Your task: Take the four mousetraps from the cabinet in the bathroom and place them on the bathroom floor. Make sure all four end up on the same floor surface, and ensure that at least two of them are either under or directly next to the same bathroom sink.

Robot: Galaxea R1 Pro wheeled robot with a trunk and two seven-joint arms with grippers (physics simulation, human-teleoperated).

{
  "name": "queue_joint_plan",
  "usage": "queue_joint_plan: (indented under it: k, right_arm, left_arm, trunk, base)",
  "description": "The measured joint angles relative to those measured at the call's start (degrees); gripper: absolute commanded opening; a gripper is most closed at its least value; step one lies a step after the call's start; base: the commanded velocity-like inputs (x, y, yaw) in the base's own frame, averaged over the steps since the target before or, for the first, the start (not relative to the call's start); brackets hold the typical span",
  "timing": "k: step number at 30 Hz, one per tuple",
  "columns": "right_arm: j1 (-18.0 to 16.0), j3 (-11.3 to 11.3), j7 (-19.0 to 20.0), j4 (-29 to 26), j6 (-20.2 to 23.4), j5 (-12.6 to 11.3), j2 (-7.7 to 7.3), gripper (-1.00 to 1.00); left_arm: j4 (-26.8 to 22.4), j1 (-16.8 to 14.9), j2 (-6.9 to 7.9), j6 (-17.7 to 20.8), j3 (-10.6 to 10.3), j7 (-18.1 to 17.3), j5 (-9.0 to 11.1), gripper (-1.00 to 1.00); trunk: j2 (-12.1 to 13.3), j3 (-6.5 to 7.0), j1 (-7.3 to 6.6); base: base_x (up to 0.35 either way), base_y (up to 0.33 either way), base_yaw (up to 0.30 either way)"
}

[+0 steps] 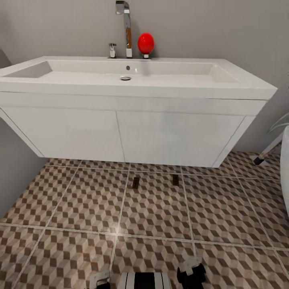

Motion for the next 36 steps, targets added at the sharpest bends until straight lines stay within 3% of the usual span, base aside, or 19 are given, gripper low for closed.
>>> queue_joint_plan:
  k: [4, 10, 21, 36]
  right_arm:
    - [0.8, -1.2, 0.0, 0.1, -0.5, -3.1, 0.02, 1.0]
    - [1.2, -1.6, 0.1, 0.2, -0.6, -4.9, -0.01, 1.0]
    - [1.4, -1.7, 0.3, 1.7, -0.3, -5.3, 0.04, 1.0]
    - [3.6, -1.8, 0.3, 5.0, 0.1, -5.5, -0.58, 1.0]
  left_arm:
    - [0.0, 0.7, 0.05, 0.0, 0.0, -0.3, 0.0, 1.0]
    - [0.0, 1.4, 0.09, 0.0, 0.0, -0.4, 0.0, 1.0]
    - [0.1, 2.9, 0.16, 0.1, 0.0, -0.4, 0.0, 1.0]
    - [0.0, 3.3, 0.16, 0.1, 0.0, -0.4, 0.0, 1.0]
  trunk:
    - [0.1, 0.89, -0.1]
    - [0.1, 2.22, -0.26]
    - [0.4, 4.64, -0.61]
    - [6.4, 7.33, -3.9]
  base:
    - [0.0, 0.0, 0.0]
    - [0.0, 0.0, 0.0]
    - [0.0, 0.0, 0.0]
    - [0.0, 0.0, 0.0]
